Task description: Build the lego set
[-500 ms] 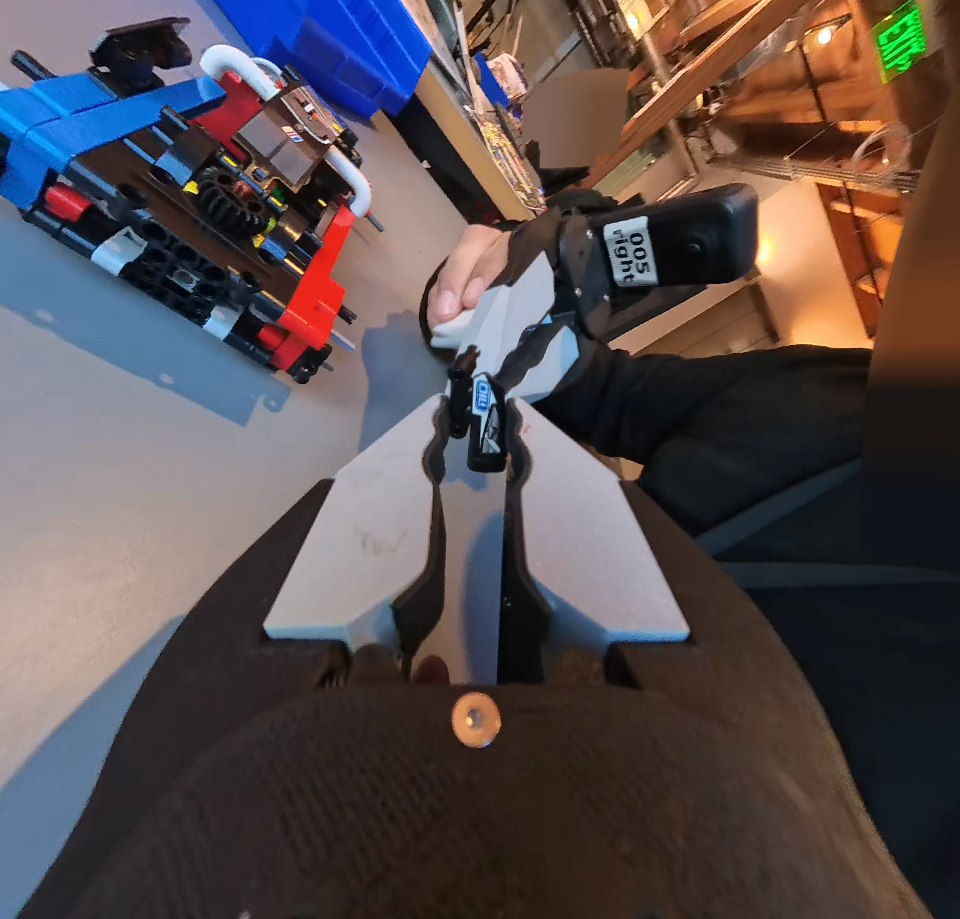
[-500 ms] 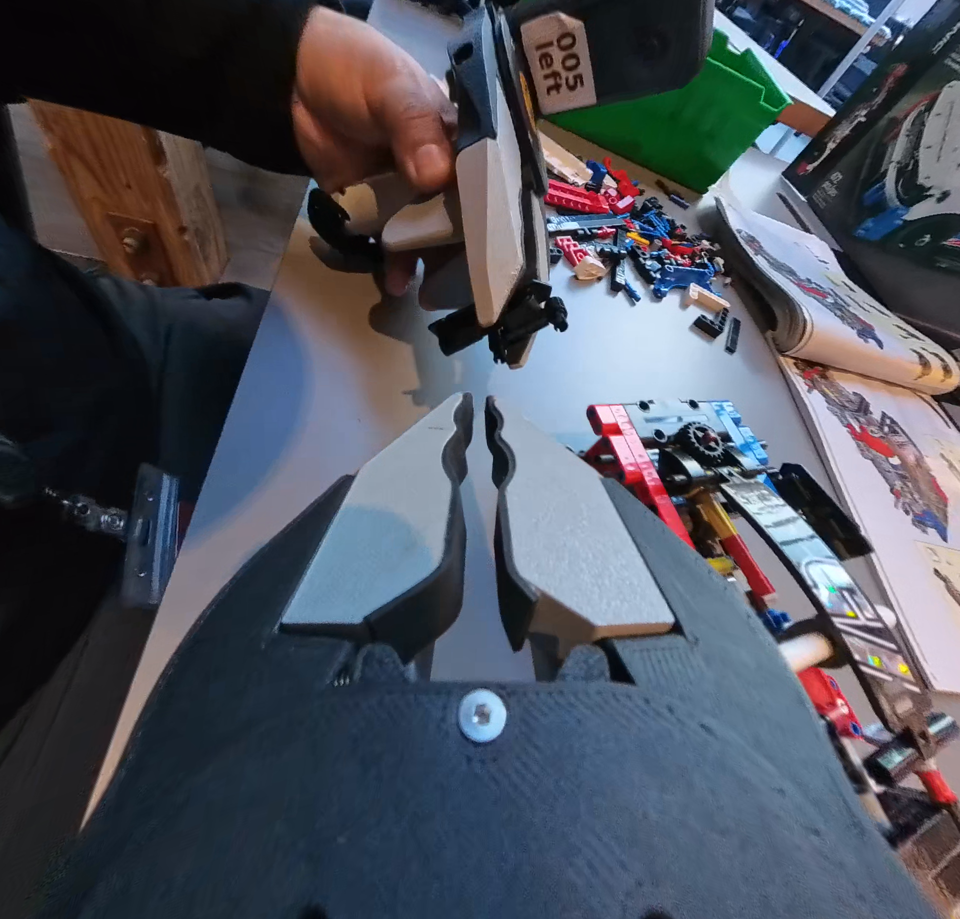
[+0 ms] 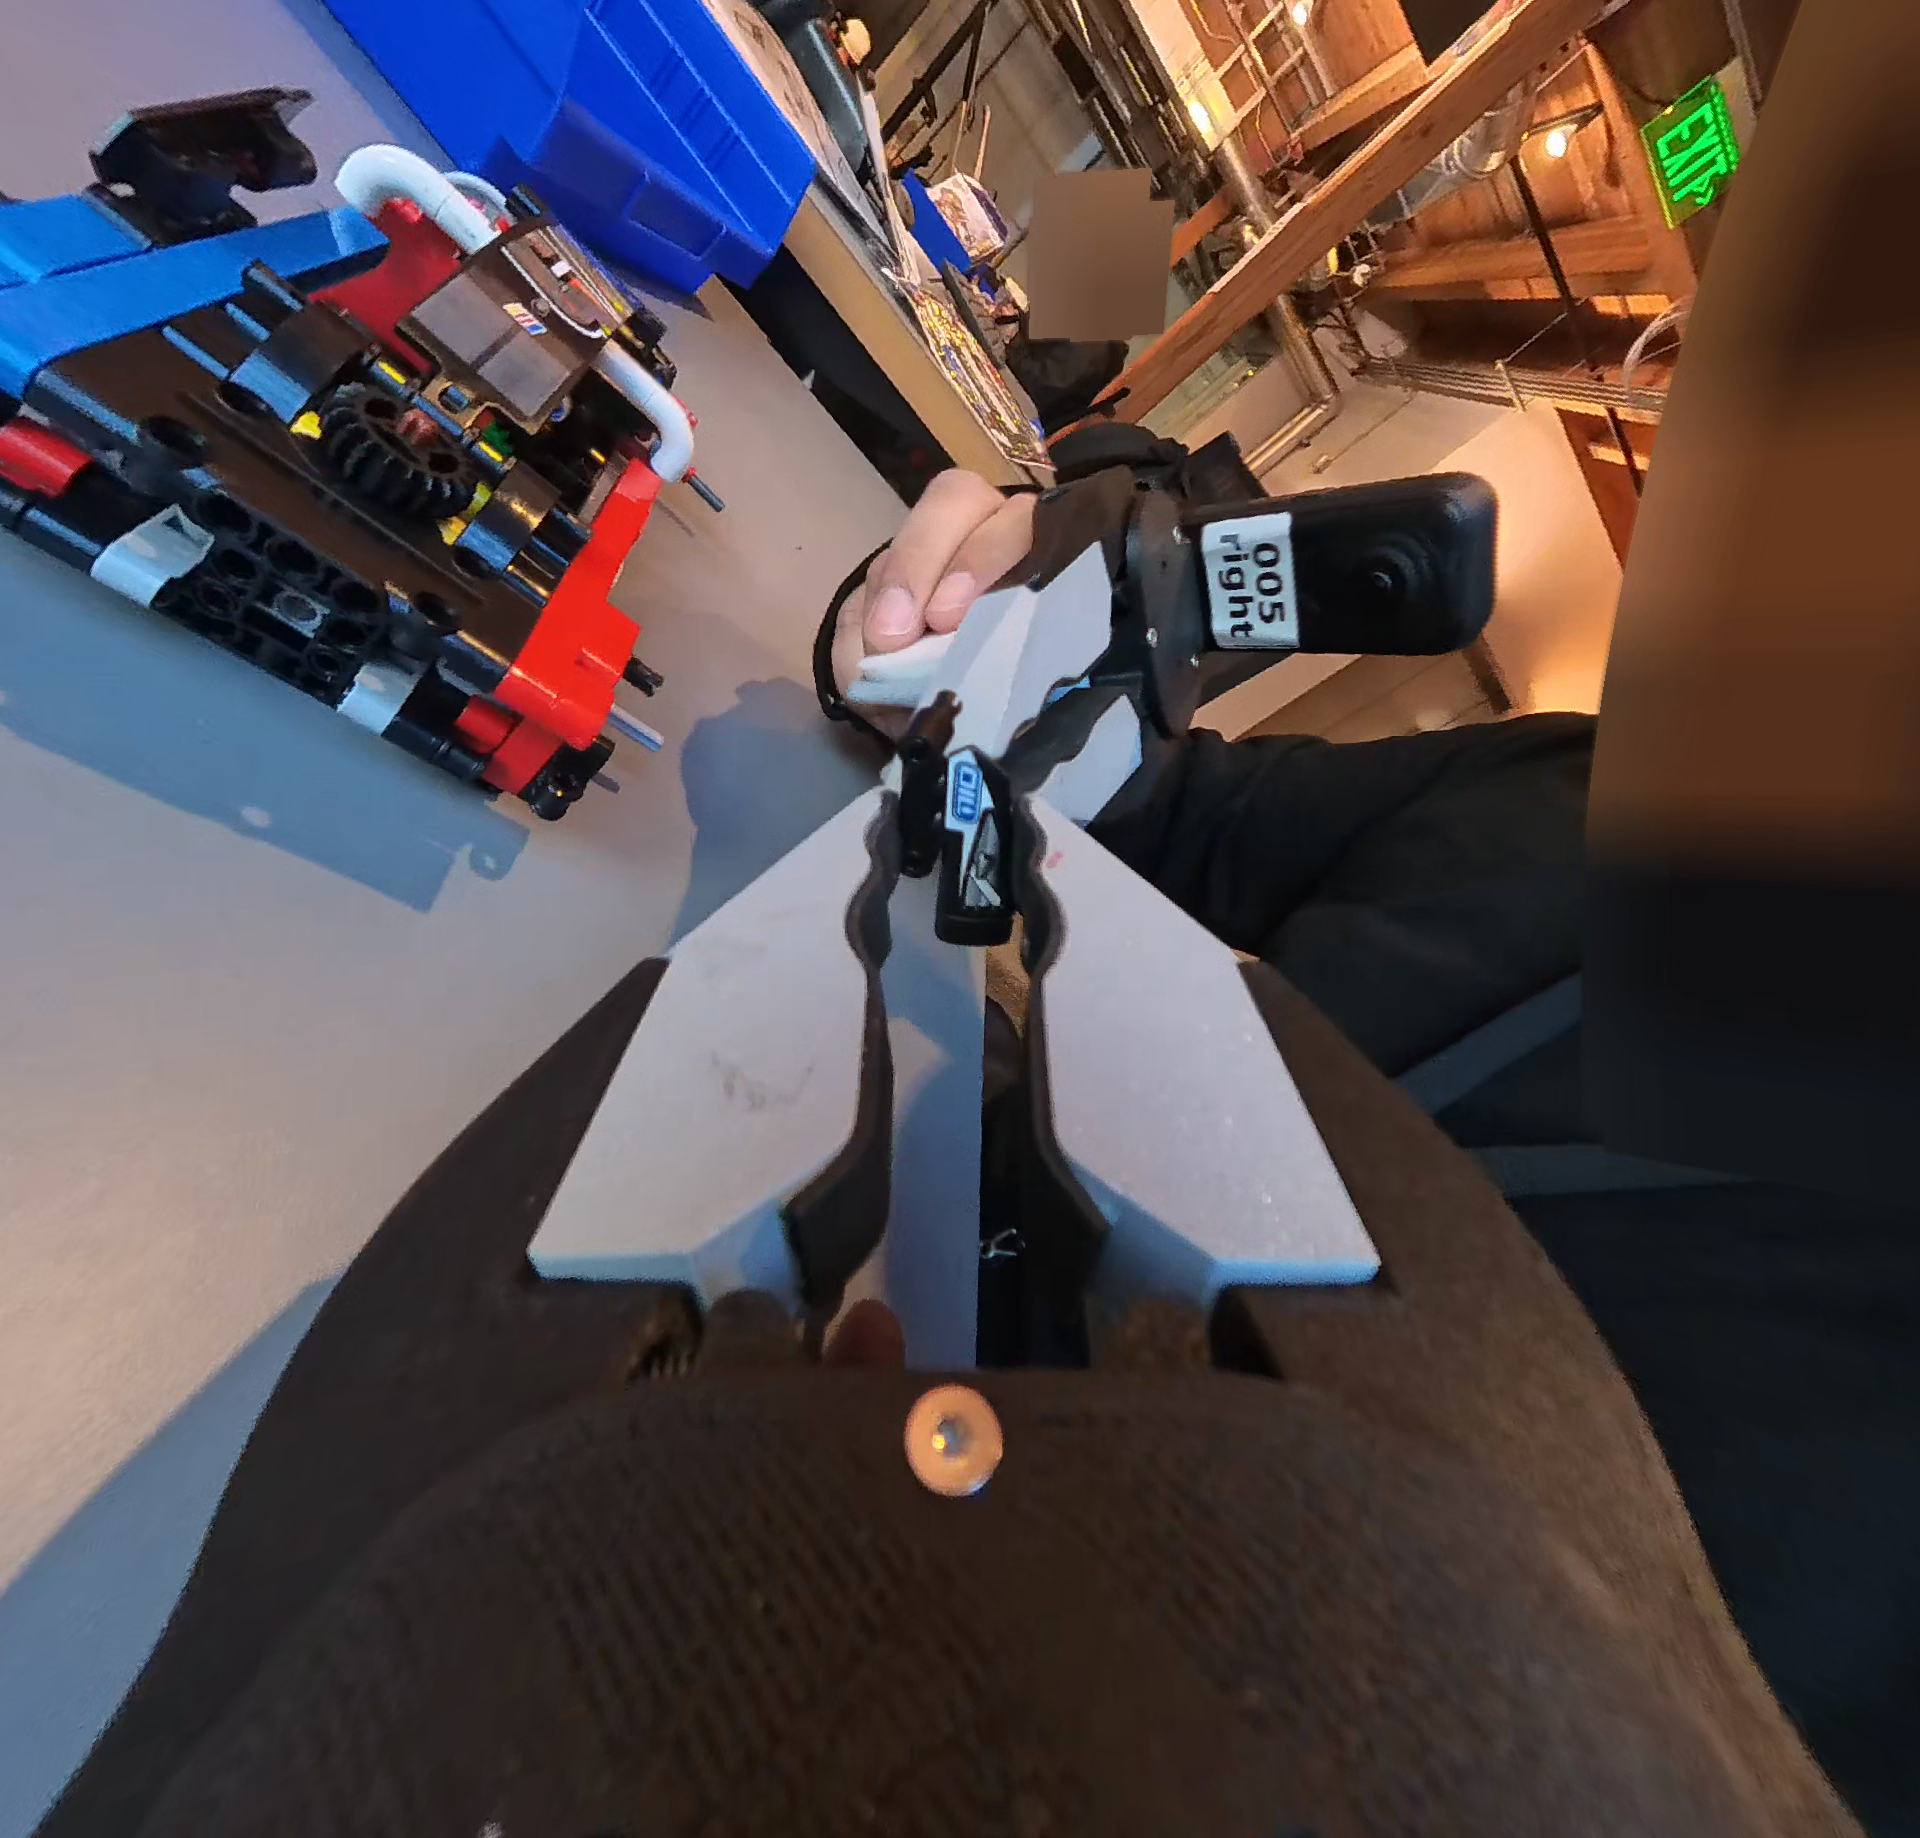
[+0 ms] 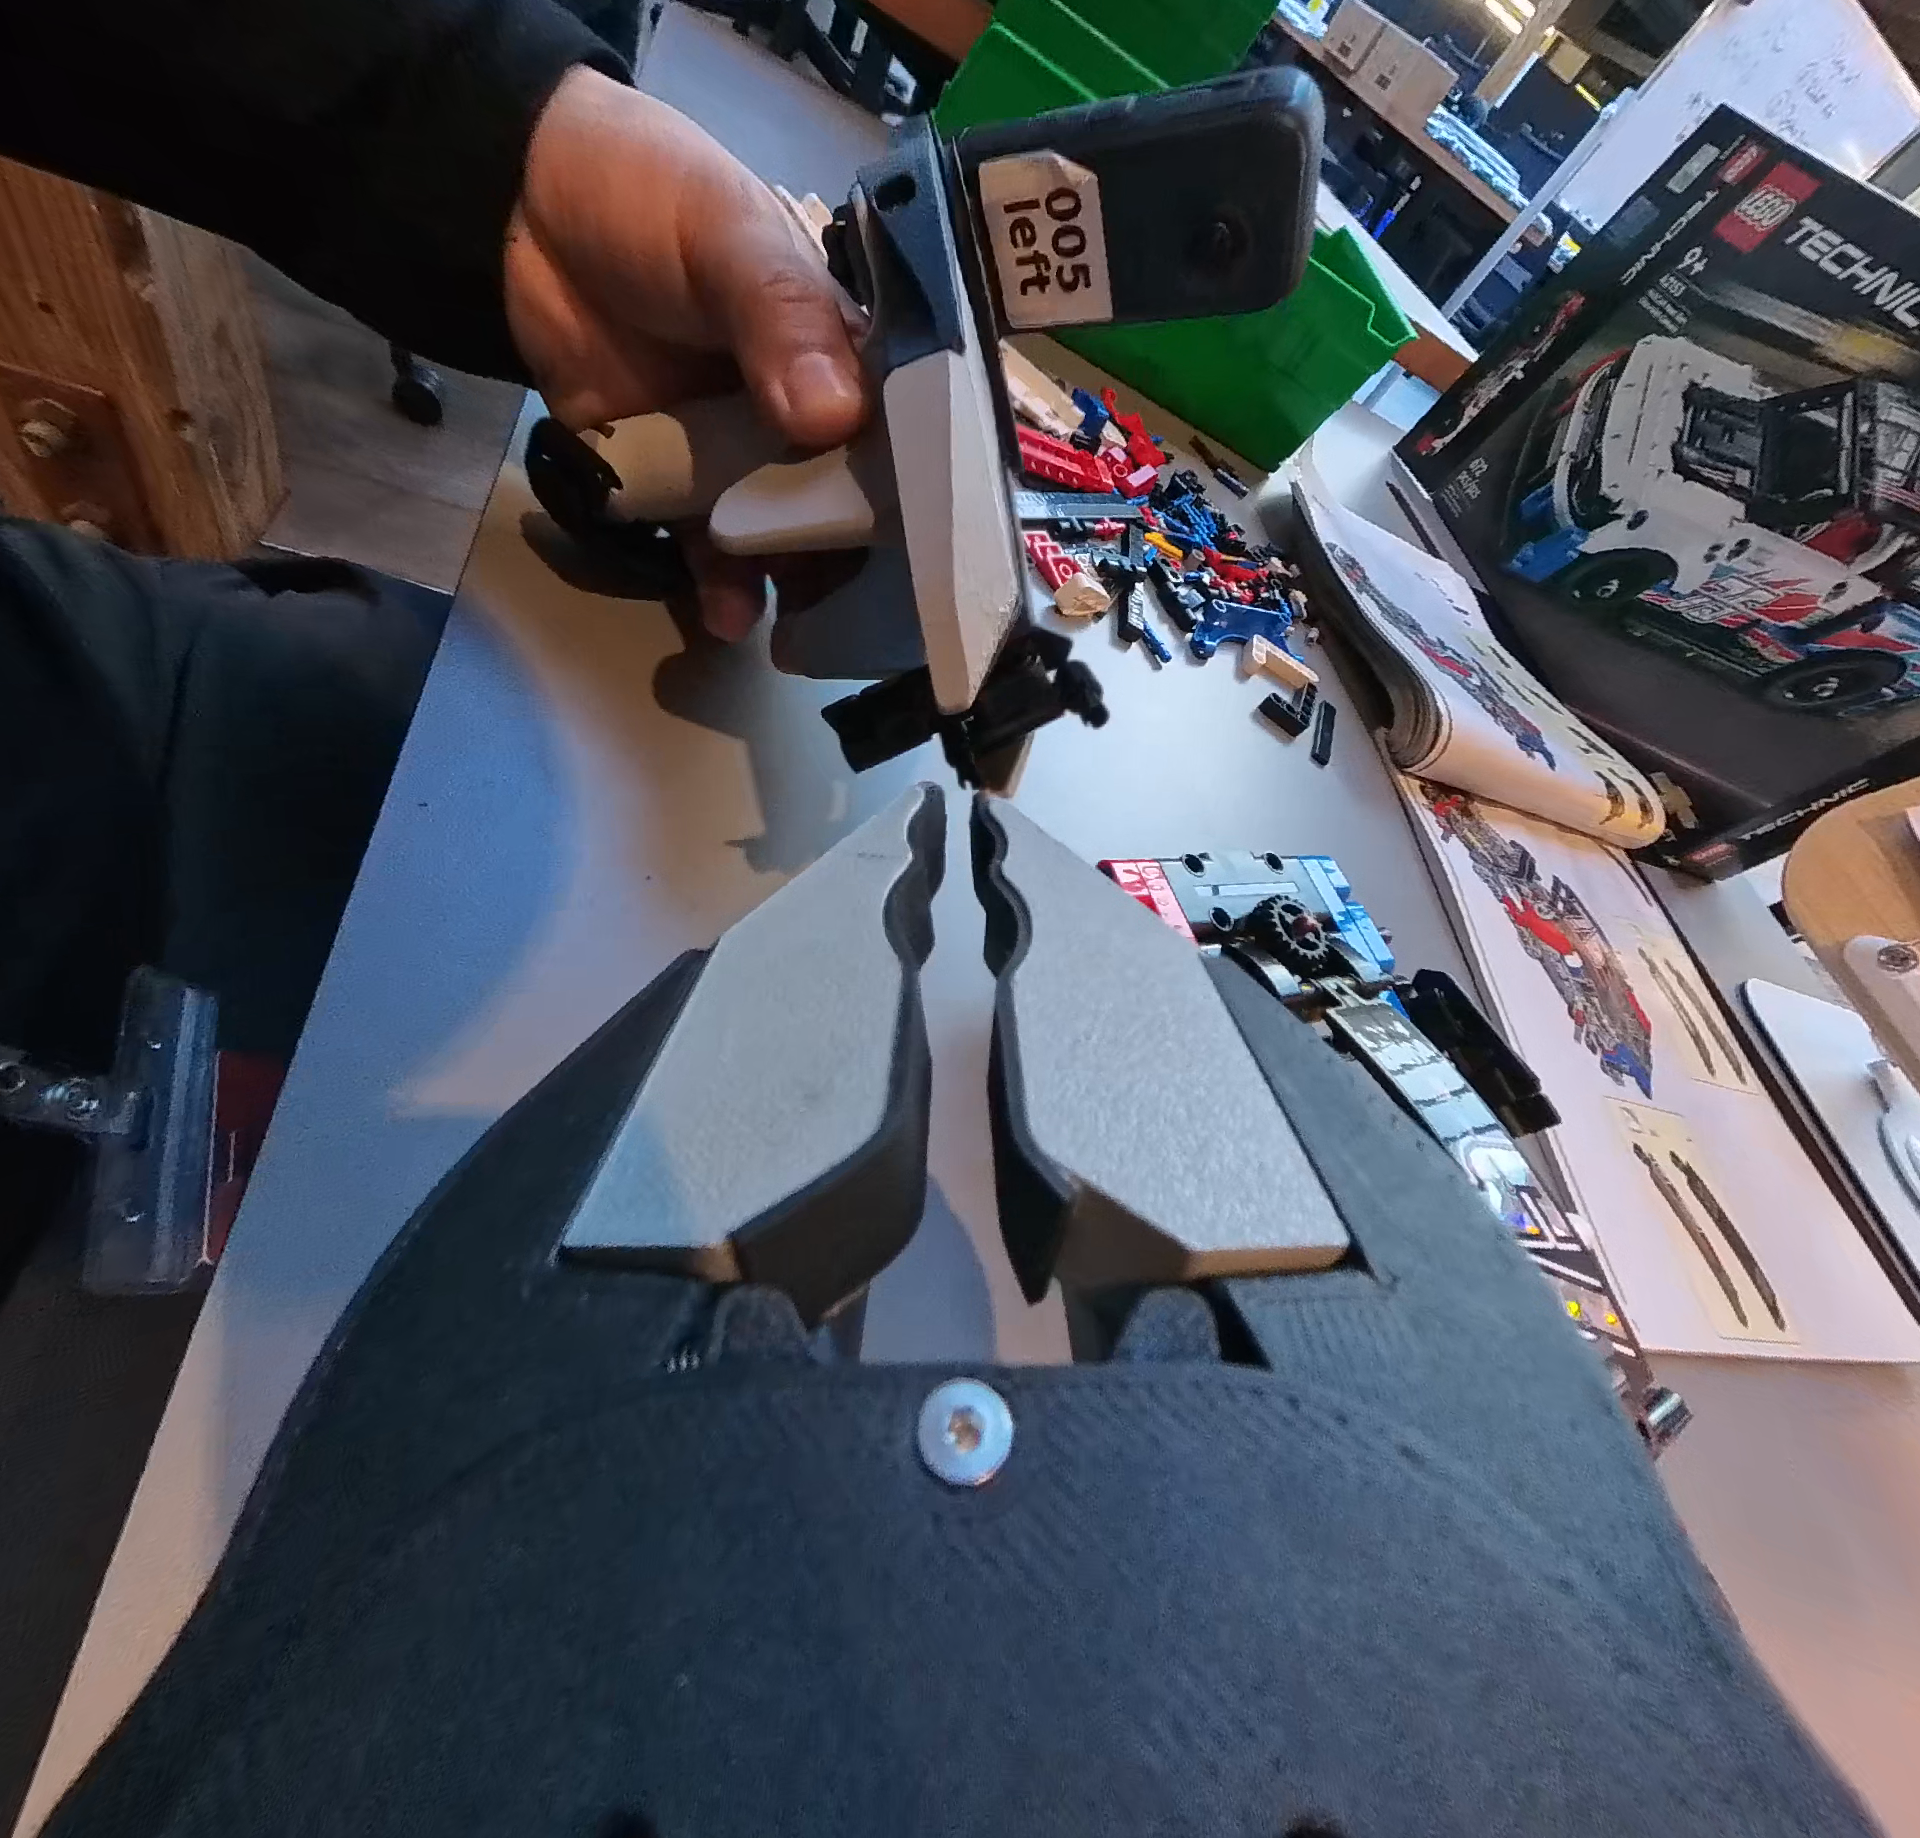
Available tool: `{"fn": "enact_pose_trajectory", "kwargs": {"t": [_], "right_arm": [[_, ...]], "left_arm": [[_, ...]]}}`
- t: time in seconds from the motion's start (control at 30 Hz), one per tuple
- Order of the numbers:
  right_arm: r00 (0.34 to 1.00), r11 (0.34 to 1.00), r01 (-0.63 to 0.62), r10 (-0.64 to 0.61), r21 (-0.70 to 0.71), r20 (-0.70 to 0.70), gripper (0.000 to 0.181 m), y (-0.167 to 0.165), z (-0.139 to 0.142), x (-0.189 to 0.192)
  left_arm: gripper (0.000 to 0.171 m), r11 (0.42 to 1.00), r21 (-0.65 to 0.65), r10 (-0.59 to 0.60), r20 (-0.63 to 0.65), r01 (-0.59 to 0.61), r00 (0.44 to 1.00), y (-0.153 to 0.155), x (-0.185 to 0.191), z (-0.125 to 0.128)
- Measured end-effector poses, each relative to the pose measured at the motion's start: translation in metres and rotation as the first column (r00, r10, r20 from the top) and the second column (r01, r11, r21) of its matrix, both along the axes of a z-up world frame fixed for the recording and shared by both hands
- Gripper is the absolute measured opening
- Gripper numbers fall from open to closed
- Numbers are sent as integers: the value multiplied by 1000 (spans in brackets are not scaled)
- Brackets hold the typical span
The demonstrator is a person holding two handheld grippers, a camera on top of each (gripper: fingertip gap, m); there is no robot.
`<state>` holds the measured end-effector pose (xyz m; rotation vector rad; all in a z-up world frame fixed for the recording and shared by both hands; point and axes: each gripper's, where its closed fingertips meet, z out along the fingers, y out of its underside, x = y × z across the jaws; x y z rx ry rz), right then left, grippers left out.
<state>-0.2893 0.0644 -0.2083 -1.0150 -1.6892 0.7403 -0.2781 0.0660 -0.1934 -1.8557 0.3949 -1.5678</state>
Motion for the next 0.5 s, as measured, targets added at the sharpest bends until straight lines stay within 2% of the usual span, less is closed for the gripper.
{"fn": "enact_pose_trajectory", "kwargs": {"t": [0.5], "right_arm": [[1000, 1000, -10, 10, -26, -19, 1, -1, 4, 2]], "left_arm": [[19, 998, 54, -7, -47, 10, 999, 0, 2, 2]]}}
